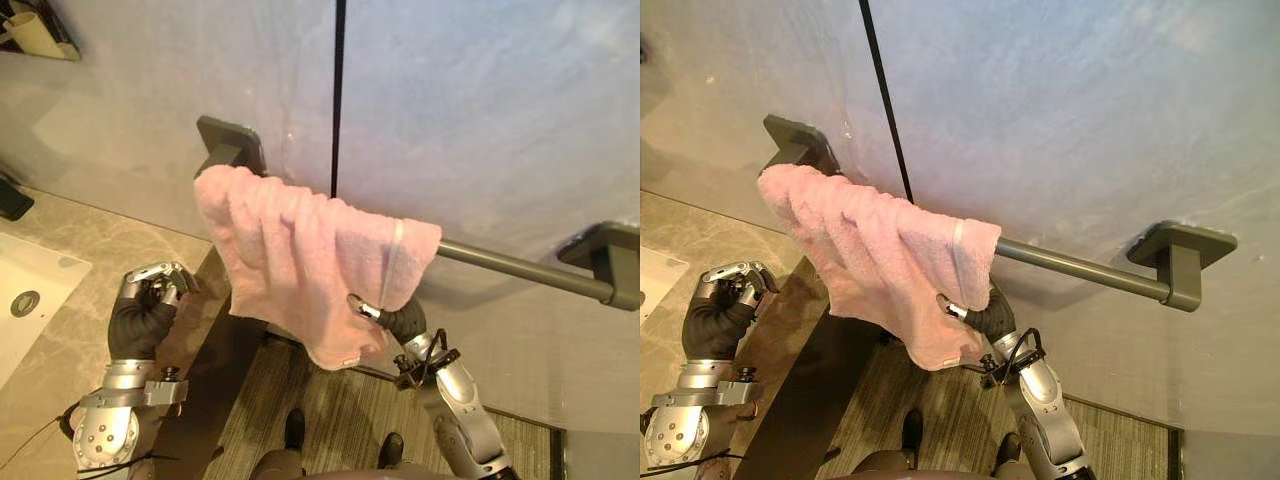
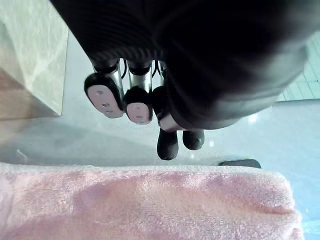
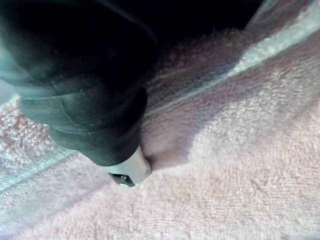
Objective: Organize washtable
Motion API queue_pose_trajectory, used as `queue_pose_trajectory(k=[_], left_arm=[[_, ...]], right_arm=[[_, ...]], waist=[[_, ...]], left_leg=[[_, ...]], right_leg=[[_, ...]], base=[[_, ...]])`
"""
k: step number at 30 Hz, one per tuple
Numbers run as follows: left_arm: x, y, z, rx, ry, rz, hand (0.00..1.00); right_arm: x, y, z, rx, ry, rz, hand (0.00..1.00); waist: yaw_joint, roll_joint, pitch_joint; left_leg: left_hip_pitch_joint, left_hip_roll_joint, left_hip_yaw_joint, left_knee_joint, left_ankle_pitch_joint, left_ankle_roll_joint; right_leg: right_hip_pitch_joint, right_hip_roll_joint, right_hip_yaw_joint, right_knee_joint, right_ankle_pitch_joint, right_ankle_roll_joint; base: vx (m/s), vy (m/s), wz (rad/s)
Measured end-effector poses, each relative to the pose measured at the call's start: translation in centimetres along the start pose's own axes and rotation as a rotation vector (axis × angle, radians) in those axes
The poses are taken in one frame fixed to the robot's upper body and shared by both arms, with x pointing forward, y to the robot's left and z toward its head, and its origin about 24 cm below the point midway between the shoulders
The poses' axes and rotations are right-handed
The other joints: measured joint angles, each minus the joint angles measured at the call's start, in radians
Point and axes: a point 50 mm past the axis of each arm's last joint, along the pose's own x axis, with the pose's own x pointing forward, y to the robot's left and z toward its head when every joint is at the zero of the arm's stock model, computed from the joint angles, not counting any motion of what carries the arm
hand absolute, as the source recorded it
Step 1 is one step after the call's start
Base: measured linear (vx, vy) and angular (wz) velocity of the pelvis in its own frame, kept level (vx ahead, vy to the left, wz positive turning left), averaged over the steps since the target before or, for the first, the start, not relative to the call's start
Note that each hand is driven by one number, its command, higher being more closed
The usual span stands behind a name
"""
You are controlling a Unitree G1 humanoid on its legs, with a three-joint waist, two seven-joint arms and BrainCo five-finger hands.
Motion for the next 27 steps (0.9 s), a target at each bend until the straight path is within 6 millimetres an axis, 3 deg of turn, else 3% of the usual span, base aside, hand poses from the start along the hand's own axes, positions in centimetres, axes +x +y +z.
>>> queue_pose_trajectory(k=[13,14,27], left_arm=[[-0.2,0.4,0.1,0.004,-0.014,0.062,1.00],[-0.3,0.4,0.0,0.003,-0.013,0.060,0.00],[-0.2,-0.4,-0.1,0.009,0.005,-0.029,0.00]], right_arm=[[-0.8,-3.3,1.2,-0.074,-0.025,-0.151,1.00],[-0.9,-3.5,1.3,-0.077,-0.027,-0.159,1.00],[-1.6,-3.6,1.0,-0.061,-0.022,-0.194,1.00]], waist=[[-0.026,-0.004,-0.004],[-0.027,-0.004,-0.004],[-0.050,-0.001,-0.023]], left_leg=[[-0.004,-0.001,0.012,-0.008,0.006,0.000],[-0.006,-0.002,0.012,-0.008,0.006,0.000],[-0.011,0.000,0.014,-0.007,0.010,-0.006]], right_leg=[[-0.003,0.004,0.045,-0.019,0.008,0.003],[-0.003,0.004,0.047,-0.022,0.008,0.003],[-0.004,0.014,0.071,-0.039,0.028,-0.001]], base=[[-0.05,0.014,0.00],[0.00,0.000,0.00],[0.01,0.000,-0.01]])
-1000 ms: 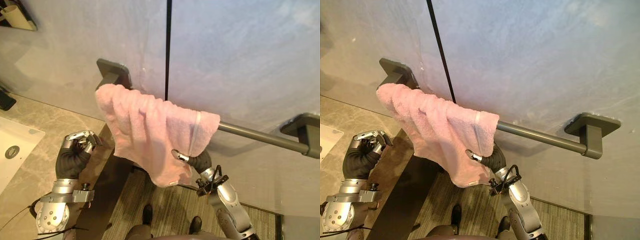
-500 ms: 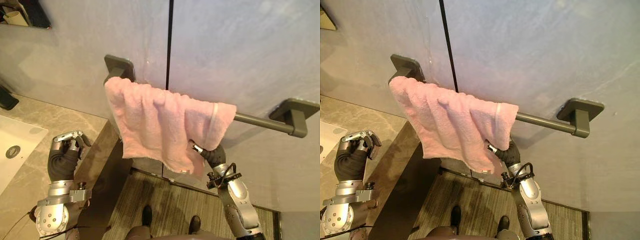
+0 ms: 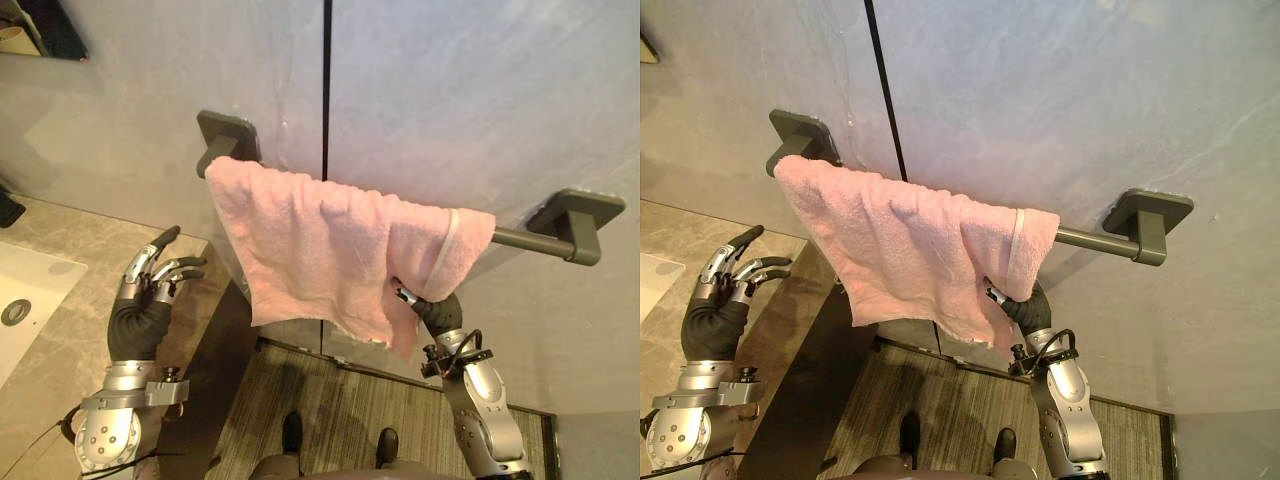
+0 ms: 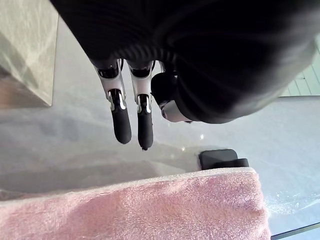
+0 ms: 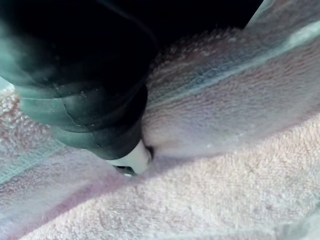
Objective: Organize washtable
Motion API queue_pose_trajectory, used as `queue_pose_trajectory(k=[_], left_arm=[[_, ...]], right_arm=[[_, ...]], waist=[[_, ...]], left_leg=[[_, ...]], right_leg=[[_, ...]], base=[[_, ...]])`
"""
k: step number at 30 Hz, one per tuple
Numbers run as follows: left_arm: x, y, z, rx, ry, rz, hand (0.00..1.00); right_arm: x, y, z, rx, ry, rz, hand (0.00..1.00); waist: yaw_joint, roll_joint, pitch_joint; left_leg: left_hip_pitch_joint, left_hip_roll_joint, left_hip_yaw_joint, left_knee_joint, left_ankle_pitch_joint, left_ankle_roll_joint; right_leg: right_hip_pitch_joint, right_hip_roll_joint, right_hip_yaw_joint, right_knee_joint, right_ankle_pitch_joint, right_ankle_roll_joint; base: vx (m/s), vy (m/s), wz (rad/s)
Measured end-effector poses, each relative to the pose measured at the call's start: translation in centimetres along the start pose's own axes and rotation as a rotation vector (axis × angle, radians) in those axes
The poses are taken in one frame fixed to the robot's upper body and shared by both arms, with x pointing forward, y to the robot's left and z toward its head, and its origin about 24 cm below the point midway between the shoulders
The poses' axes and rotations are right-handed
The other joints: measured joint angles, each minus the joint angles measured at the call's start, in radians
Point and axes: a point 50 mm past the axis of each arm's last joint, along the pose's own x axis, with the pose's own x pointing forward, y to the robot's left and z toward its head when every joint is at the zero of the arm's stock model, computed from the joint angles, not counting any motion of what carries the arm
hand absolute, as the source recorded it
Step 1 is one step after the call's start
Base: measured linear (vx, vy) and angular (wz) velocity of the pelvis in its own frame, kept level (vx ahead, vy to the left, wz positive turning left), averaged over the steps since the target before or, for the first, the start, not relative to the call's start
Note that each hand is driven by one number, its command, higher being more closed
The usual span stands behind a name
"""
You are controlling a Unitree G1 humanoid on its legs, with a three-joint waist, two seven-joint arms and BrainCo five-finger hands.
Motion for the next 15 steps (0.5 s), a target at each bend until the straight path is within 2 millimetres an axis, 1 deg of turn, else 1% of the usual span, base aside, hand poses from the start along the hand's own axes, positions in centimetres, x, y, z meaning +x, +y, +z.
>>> queue_pose_trajectory(k=[2,3,4,6,8,10,12,15], left_arm=[[0.2,-0.3,0.0,-0.015,0.008,-0.067,0.00],[0.4,-0.6,0.2,-0.033,0.010,-0.141,0.00],[0.5,-0.8,0.3,-0.058,0.011,-0.187,0.00],[0.6,-1.4,0.7,-0.153,0.032,-0.347,0.00],[0.4,-1.6,0.7,-0.205,0.054,-0.425,0.00],[0.2,-1.9,0.6,-0.236,0.094,-0.498,0.00],[0.2,-2.0,0.5,-0.255,0.114,-0.542,0.00],[0.1,-2.5,0.4,-0.278,0.143,-0.610,0.00]], right_arm=[[-0.2,-0.1,-0.1,-0.002,0.007,-0.002,1.00],[-0.2,-0.1,-0.1,-0.005,0.009,-0.001,0.00],[-0.2,-0.2,-0.1,-0.008,0.010,0.000,0.00],[-0.3,-0.6,0.0,-0.030,0.019,0.005,0.00],[-0.4,-1.0,0.1,-0.044,0.024,0.005,0.00],[-0.5,-1.2,0.1,-0.056,0.034,0.005,0.00],[-0.5,-1.3,0.1,-0.064,0.039,0.009,0.00],[-0.6,-1.4,0.1,-0.078,0.050,0.023,0.00]], waist=[[-0.001,0.004,-0.008],[-0.002,0.005,-0.008],[-0.002,0.006,-0.008],[-0.003,0.006,-0.008],[-0.005,0.007,-0.008],[-0.019,0.006,-0.009],[-0.027,0.006,-0.009],[-0.030,0.006,-0.009]], left_leg=[[0.001,0.000,0.000,0.004,0.000,0.000],[0.000,0.000,0.001,0.004,0.001,-0.001],[0.000,0.000,0.001,0.004,0.001,-0.001],[0.000,0.001,0.010,0.004,0.001,-0.001],[0.000,0.000,0.021,0.000,0.001,-0.001],[0.001,0.000,0.023,-0.001,0.000,-0.001],[0.001,0.001,0.024,-0.001,0.000,-0.001],[0.001,0.000,0.026,0.000,0.001,0.000]], right_leg=[[0.000,0.001,0.000,0.000,0.002,-0.002],[0.000,0.001,0.001,-0.001,0.006,-0.007],[0.000,0.002,0.001,-0.002,0.007,-0.008],[0.001,0.002,0.003,-0.015,0.016,-0.006],[0.000,0.001,0.008,-0.021,0.019,-0.006],[0.000,0.002,0.011,-0.023,0.019,-0.006],[0.000,0.002,0.012,-0.024,0.021,-0.008],[-0.001,0.005,0.018,-0.031,0.026,-0.007]], base=[[0.04,0.001,0.00],[0.00,0.000,0.00],[0.01,0.006,-0.04],[-0.01,0.007,-0.09],[-0.01,0.011,-0.11],[0.00,0.007,-0.03],[0.01,0.003,-0.03],[0.02,0.002,-0.07]])
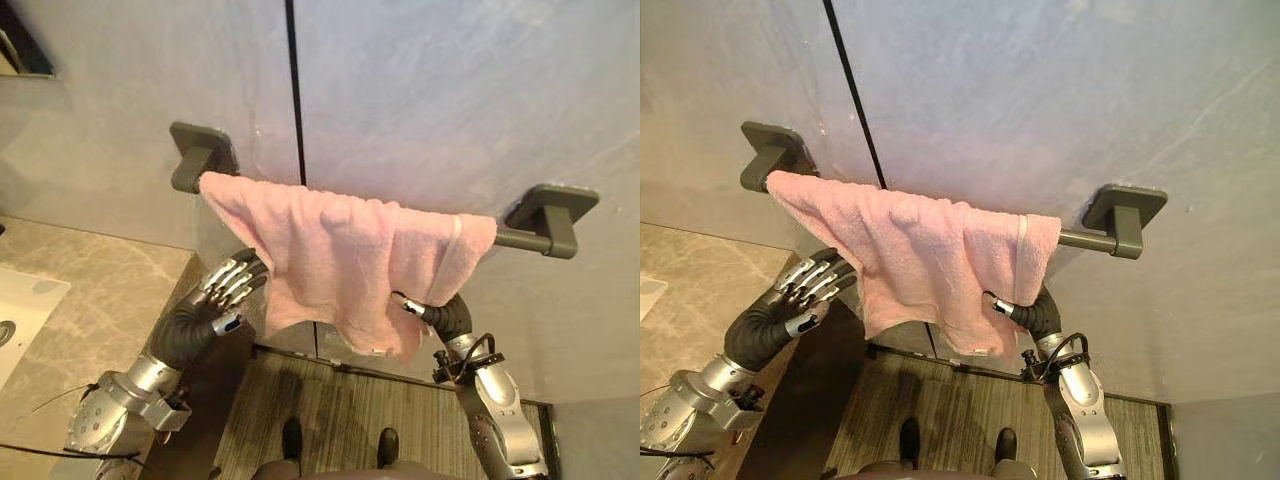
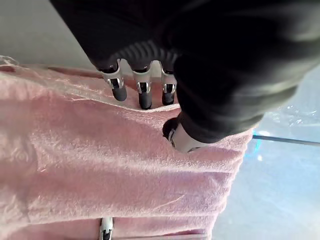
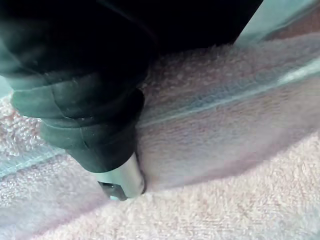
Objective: Organize washtable
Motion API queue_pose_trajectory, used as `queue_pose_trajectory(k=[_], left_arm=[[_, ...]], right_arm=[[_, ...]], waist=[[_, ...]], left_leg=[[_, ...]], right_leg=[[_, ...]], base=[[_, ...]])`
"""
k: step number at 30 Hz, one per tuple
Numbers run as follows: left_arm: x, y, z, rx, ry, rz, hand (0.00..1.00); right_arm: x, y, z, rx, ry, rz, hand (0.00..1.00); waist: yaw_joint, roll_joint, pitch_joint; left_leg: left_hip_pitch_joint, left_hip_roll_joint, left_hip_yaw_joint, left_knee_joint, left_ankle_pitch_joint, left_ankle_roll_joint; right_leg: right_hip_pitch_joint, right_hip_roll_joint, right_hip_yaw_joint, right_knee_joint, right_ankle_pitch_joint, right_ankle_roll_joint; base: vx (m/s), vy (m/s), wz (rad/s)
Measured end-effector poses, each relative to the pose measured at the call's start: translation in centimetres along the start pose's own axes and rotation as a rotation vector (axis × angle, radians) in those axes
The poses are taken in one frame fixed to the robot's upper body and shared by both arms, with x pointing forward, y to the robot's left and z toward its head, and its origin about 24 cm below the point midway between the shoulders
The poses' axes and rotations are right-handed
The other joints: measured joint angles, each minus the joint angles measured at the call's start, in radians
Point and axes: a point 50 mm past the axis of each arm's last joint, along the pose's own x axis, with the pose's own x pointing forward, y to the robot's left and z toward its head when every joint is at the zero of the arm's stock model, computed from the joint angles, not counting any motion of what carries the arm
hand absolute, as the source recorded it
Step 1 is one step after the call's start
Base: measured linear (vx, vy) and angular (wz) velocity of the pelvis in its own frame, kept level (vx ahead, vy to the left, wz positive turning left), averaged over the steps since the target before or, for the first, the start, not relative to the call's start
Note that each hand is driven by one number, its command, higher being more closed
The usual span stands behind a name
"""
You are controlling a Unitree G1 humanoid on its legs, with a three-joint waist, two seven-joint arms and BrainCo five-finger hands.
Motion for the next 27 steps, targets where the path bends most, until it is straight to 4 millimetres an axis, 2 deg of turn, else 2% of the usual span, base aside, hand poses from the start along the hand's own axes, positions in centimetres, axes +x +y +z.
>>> queue_pose_trajectory(k=[3,4,5,6,11,16,27], left_arm=[[0.1,-0.4,-0.4,-0.006,0.041,-0.054,0.00],[0.1,-0.5,-0.5,-0.008,0.055,-0.065,0.00],[0.1,-0.5,-0.7,-0.012,0.064,-0.069,0.00],[0.2,-0.4,-1.0,-0.020,0.079,-0.071,1.00],[1.2,-0.2,-1.4,-0.010,0.031,-0.006,1.00],[2.3,0.2,-1.3,0.066,-0.124,0.269,1.00],[1.2,1.7,-0.7,0.230,-0.177,0.570,1.00]], right_arm=[[-0.1,-0.1,-0.3,0.005,0.016,0.004,0.00],[-0.2,-0.2,-0.5,0.014,0.024,0.001,1.00],[-0.2,-0.3,-0.6,0.021,0.028,0.000,1.00],[-0.2,-0.3,-0.8,0.026,0.040,-0.001,1.00],[-0.3,-0.3,-0.9,0.027,0.047,0.001,1.00],[-0.2,0.2,-1.1,0.063,0.036,-0.019,1.00],[-0.3,-0.5,-1.0,0.068,0.020,-0.097,1.00]], waist=[[-0.003,0.001,-0.001],[-0.005,0.001,-0.003],[-0.006,0.002,-0.004],[-0.008,0.003,-0.012],[-0.008,0.005,-0.024],[-0.007,0.003,-0.032],[-0.015,0.005,-0.034]], left_leg=[[0.000,0.000,0.002,0.002,0.002,0.003],[0.000,0.000,0.003,0.002,0.002,0.003],[0.000,0.000,0.003,0.001,0.002,0.003],[-0.001,0.001,0.006,0.000,0.002,0.003],[-0.004,0.003,0.012,0.001,0.004,0.005],[-0.003,0.008,0.022,0.003,0.004,0.005],[0.011,0.009,0.024,-0.003,0.000,0.000]], right_leg=[[-0.002,0.003,0.003,-0.001,0.001,0.000],[-0.002,0.004,0.004,-0.001,0.001,-0.001],[-0.003,0.004,0.004,-0.001,0.001,-0.001],[-0.006,0.005,0.007,-0.001,0.001,-0.001],[-0.014,0.008,0.015,-0.002,0.004,-0.003],[-0.012,0.015,0.027,-0.018,0.018,-0.004],[0.002,0.015,0.032,-0.017,0.014,-0.009]], base=[[0.01,0.001,-0.03],[0.00,0.000,0.00],[0.01,-0.002,-0.05],[0.01,-0.002,-0.06],[0.01,-0.002,-0.06],[0.01,-0.006,-0.07],[0.00,0.000,0.00]])
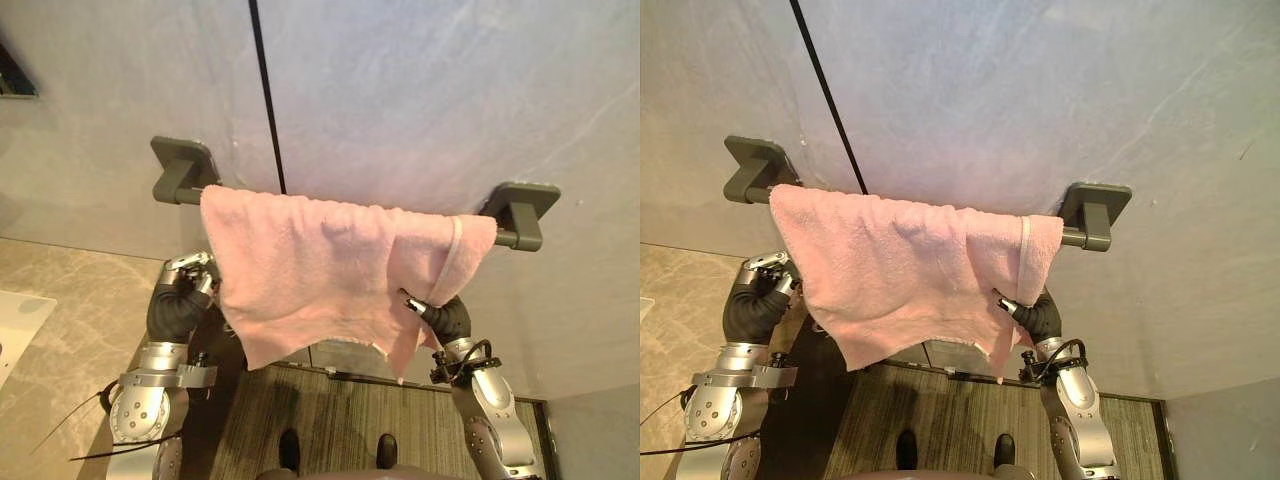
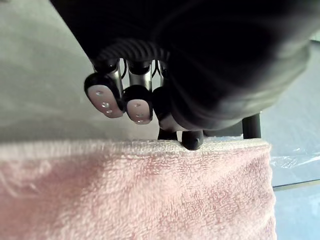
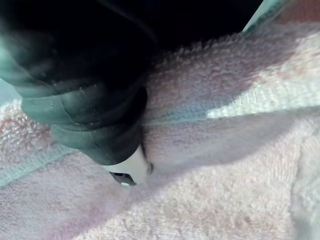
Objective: Organize washtable
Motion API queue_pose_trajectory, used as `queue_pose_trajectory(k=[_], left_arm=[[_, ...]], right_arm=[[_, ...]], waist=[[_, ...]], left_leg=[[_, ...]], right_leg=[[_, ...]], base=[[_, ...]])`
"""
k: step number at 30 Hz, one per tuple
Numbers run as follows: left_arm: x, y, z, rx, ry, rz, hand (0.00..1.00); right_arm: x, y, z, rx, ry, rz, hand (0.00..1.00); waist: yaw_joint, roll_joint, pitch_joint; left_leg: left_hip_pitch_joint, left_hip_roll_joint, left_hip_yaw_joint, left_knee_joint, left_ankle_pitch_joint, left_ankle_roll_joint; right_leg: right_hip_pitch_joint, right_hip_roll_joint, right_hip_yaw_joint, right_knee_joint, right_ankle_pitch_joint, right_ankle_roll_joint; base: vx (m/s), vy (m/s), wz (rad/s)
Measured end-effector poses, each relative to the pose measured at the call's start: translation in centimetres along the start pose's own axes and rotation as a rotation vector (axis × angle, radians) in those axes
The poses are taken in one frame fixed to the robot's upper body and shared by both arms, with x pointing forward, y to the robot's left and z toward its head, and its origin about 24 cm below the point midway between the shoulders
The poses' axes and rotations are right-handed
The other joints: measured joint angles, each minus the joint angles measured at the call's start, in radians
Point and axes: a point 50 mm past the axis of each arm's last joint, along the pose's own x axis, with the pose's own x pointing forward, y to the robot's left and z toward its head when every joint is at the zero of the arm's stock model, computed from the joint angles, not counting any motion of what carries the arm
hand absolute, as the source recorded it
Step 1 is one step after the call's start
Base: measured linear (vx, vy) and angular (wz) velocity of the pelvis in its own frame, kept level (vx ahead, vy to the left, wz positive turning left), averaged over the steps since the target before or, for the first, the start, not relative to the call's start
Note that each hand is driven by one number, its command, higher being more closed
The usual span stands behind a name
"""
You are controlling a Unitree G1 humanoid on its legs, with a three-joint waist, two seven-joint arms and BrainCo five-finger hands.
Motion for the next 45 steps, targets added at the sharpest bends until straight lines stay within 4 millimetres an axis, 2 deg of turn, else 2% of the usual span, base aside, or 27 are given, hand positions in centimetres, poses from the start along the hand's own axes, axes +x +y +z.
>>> queue_pose_trajectory(k=[12,13,17,18,26,31,36,39,45], left_arm=[[0.2,1.2,0.5,0.034,-0.048,0.108,1.00],[0.2,1.3,0.6,0.041,-0.052,0.115,1.00],[0.2,1.4,0.6,0.043,-0.054,0.122,1.00],[0.2,1.4,0.6,0.043,-0.054,0.123,0.00],[-0.1,1.3,0.4,0.053,-0.038,0.113,0.00],[-1.1,0.9,-0.3,0.033,0.016,0.088,0.00],[-2.8,0.0,-1.5,0.000,0.122,0.027,0.00],[-3.7,-0.5,-2.4,-0.020,0.189,-0.018,0.00],[-7.6,-0.8,-5.4,-0.052,0.442,-0.045,0.00]], right_arm=[[0.0,-0.2,0.0,-0.025,0.001,-0.019,1.00],[0.0,-0.2,0.0,-0.026,0.004,-0.020,0.00],[0.0,-0.4,0.0,-0.026,0.011,-0.028,0.00],[0.0,-0.4,0.0,-0.026,0.010,-0.031,0.00],[-0.1,-0.6,-0.3,-0.014,0.029,-0.043,0.00],[-0.5,-1.0,-2.0,0.000,0.109,-0.052,0.00],[-1.8,-1.3,-3.9,0.021,0.219,-0.050,0.00],[-3.4,-2.0,-5.7,0.026,0.327,-0.066,0.00],[-7.5,-3.4,-8.7,-0.029,0.560,-0.096,0.00]], waist=[[-0.006,0.001,-0.006],[-0.006,0.002,-0.009],[-0.005,0.009,-0.019],[-0.005,0.010,-0.019],[-0.006,0.009,-0.020],[-0.005,0.007,-0.021],[-0.004,0.006,-0.021],[0.000,0.004,-0.023],[0.011,0.009,-0.044]], left_leg=[[0.005,0.003,0.003,0.000,0.001,0.002],[0.005,0.003,0.003,0.000,0.001,0.002],[0.005,0.004,0.003,0.000,0.001,0.002],[0.007,0.004,0.003,0.000,0.002,0.002],[0.015,0.006,0.004,0.000,0.001,0.001],[0.020,0.006,0.006,0.000,0.002,0.003],[0.032,0.008,0.017,0.000,-0.003,-0.002],[0.036,0.010,0.024,0.000,-0.007,-0.005],[0.053,0.013,0.046,0.003,-0.014,-0.001]], right_leg=[[0.003,0.003,0.000,0.000,0.000,0.000],[0.003,0.003,0.000,0.000,0.000,0.000],[0.003,0.003,0.000,0.000,0.000,0.000],[0.005,0.003,0.000,0.000,0.000,0.000],[0.012,0.005,0.001,-0.001,0.000,0.000],[0.017,0.005,0.003,-0.003,0.000,0.000],[0.018,0.008,0.010,-0.005,-0.001,0.001],[0.019,0.010,0.018,-0.007,-0.001,0.001],[0.022,0.013,0.039,-0.008,0.002,0.006]], base=[[0.00,0.000,0.00],[0.00,0.000,0.00],[0.00,0.000,0.00],[0.00,0.000,0.00],[0.00,0.000,0.00],[0.00,0.000,-0.01],[0.00,0.000,-0.06],[0.01,-0.004,-0.07],[0.02,-0.005,-0.11]])
